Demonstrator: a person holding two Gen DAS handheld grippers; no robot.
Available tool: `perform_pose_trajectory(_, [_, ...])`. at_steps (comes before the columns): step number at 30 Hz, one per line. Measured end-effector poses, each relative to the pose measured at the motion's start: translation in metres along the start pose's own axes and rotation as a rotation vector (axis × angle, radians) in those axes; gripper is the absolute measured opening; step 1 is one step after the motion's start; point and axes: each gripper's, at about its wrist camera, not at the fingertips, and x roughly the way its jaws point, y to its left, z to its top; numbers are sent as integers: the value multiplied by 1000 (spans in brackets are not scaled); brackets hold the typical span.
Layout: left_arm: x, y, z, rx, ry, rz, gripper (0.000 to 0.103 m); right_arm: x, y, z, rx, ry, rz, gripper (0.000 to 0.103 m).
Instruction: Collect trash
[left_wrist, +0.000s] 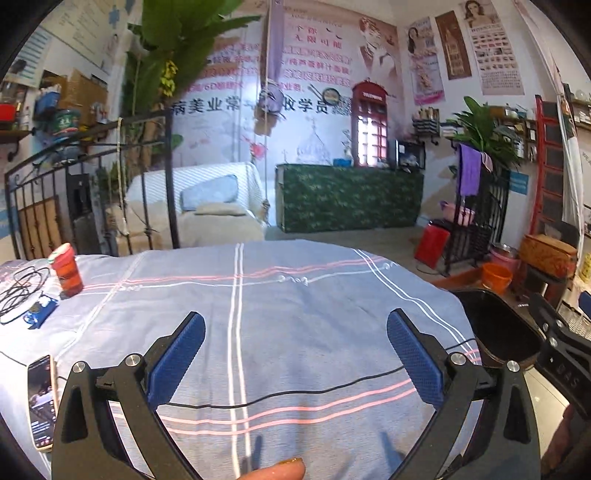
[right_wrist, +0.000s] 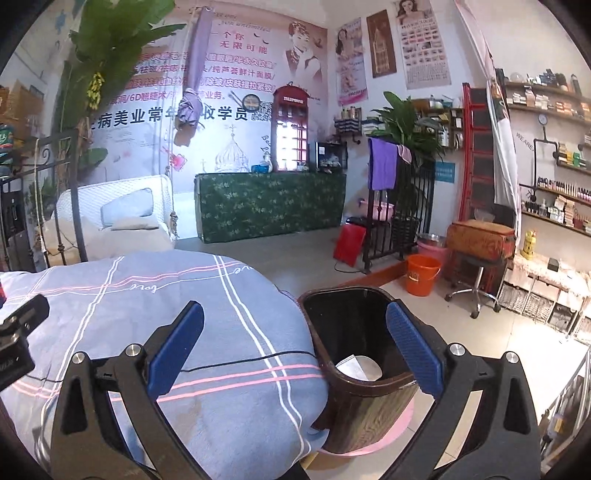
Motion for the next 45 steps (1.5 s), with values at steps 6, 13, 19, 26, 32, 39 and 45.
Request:
perform_pose_trajectory(6, [-10,4,-1,-20,-22,-9,97,-16,11,-2,-26,-29,5,97])
perform_pose_trajectory(13, [-15,7,-4,-30,-27,-16,97,-18,8,-3,-11,-29,20,97])
perform_pose_trajectory(19, [-15,7,-4,-26,-28,-16,97,-17,7,-4,-14,-24,25,97])
perform_pose_trajectory(26, [-16,7,-3,-22,-28,-19,97,-17,6,-4,-11,-23,28,97])
perform_pose_trajectory(32, [-16,7,-2,-21,-27,-19,97,-16,6,-5,-9,-16,28,97])
perform_pose_trajectory(39, [-18,7,-3,-24,-30,-18,97,-16,6,-4,-9,-16,28,97])
perform_pose_trajectory(45, [-18,8,-4,-25,-27,-18,97,-16,7,-4,-11,-14,30,97])
